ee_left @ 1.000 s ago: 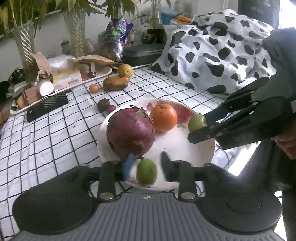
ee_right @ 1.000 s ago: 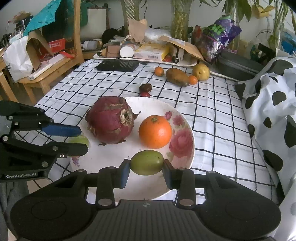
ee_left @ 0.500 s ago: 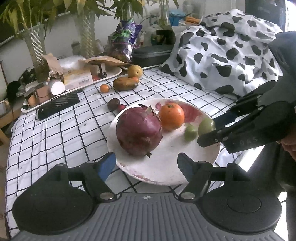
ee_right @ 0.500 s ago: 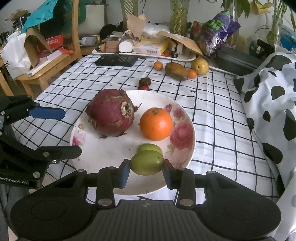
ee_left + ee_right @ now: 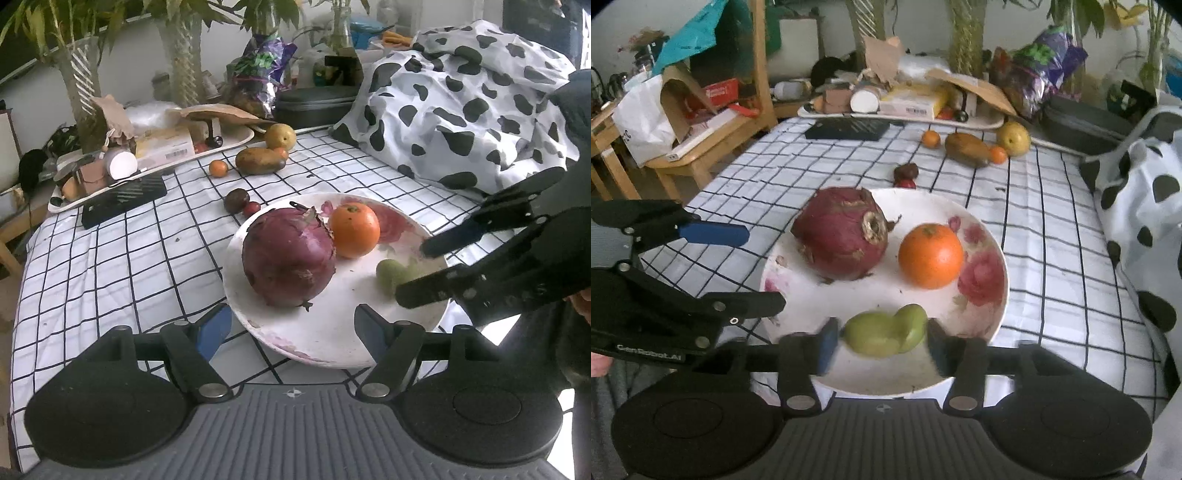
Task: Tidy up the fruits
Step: 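Open the right tool to release the green fruit onto the plate, then move the left tool toward the dark plum on the tablecloth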
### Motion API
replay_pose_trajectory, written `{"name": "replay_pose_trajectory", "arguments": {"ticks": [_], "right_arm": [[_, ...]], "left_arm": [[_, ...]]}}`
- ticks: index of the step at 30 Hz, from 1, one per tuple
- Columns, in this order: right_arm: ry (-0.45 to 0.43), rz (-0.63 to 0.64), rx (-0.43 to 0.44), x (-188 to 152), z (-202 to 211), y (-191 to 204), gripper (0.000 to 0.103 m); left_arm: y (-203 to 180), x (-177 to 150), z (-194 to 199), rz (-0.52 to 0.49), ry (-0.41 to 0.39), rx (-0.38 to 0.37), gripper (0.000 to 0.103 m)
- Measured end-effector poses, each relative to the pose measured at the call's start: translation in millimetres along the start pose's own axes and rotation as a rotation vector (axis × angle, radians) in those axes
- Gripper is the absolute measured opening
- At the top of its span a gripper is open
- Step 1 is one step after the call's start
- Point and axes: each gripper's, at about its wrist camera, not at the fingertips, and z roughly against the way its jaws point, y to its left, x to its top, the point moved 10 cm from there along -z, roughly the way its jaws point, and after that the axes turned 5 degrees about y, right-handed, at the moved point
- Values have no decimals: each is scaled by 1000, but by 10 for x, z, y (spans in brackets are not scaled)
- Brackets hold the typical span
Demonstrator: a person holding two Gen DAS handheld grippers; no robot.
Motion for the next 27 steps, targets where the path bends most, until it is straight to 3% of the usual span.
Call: {"name": "replay_pose_trajectory", "arguments": {"ticks": [8,19,27], "right_arm": [[-34,-11,-78,18,75,-110,98],[-34,-35,-139,30,62,-222,103],[-53,-60,-168,74,89,-296,103]], "left_arm": [[76,19,15,37,-6,12,72],[95,36,-10,49,4,7,72],[144,134,58,58,-43,24,72]]}}
